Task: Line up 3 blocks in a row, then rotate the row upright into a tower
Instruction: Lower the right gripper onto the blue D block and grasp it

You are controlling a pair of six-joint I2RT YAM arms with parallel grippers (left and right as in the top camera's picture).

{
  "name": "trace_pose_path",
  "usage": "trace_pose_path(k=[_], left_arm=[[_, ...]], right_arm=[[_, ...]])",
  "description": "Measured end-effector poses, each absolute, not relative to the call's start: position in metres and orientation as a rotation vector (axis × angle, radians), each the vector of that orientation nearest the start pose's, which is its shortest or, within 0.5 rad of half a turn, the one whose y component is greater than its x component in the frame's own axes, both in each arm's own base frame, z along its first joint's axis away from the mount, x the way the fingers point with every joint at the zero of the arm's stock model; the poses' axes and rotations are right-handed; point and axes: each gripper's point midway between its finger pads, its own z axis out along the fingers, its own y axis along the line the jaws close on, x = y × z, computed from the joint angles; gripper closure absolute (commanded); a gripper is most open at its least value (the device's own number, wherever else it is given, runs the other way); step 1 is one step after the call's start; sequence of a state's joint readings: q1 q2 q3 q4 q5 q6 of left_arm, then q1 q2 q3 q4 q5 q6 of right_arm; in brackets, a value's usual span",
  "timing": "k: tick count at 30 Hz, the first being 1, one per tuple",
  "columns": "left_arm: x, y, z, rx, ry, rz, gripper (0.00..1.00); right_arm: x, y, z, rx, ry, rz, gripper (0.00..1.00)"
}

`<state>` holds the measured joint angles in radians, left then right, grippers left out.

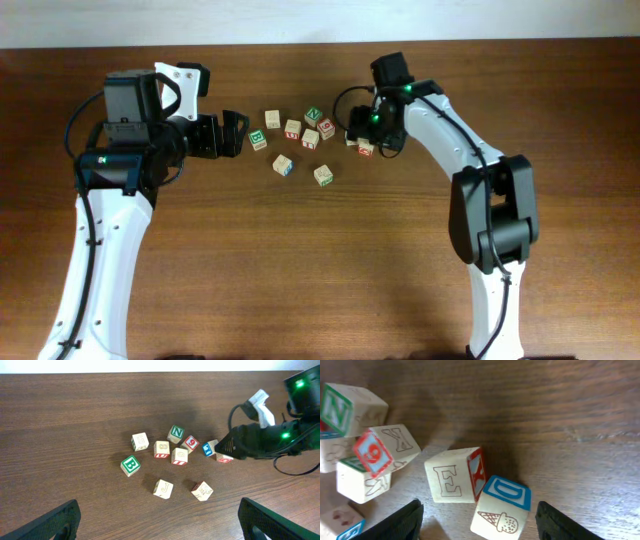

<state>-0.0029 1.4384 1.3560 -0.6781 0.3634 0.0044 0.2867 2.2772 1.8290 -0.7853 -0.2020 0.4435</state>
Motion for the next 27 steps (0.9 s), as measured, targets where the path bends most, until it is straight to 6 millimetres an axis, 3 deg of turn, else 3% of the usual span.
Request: trace_pose_path(k=[6,10,17,19,25,27], left_arm=[[0.4041,-0.0622,0.2531,0.190,2.299,-0.422,0.01],[0.4041,-0.0623,0.2532,0.190,2.299,-0.422,0.01],[0.4041,-0.0622,0.2531,0.190,2.299,-0.422,0.01],[0.4041,-0.0623,0.2531,0.190,2.299,-0.422,0.01],[0.4041,-0.0623,0.2532,0.190,2.299,-0.422,0.01],[0.4041,-0.0623,0.2532,0.190,2.299,-0.422,0.01]], right_arm=[[0.4857,0.1774,0.0295,0.196,2.857,0.319,0.39],[0.4867,0.1748,0.0293,0.202,2.852,0.297,0.48],[0.4894,0.1745,0.0291,0.203,2.840,0.294,0.52],[0.4884,0.1742,0.0279,0.201,2.843,0.293,0.58],[0.4879,0.1741,0.0278,0.203,2.845,0.292,0.62],[0.4865,0.1734,0.0272,0.204,2.851,0.287,0.57]])
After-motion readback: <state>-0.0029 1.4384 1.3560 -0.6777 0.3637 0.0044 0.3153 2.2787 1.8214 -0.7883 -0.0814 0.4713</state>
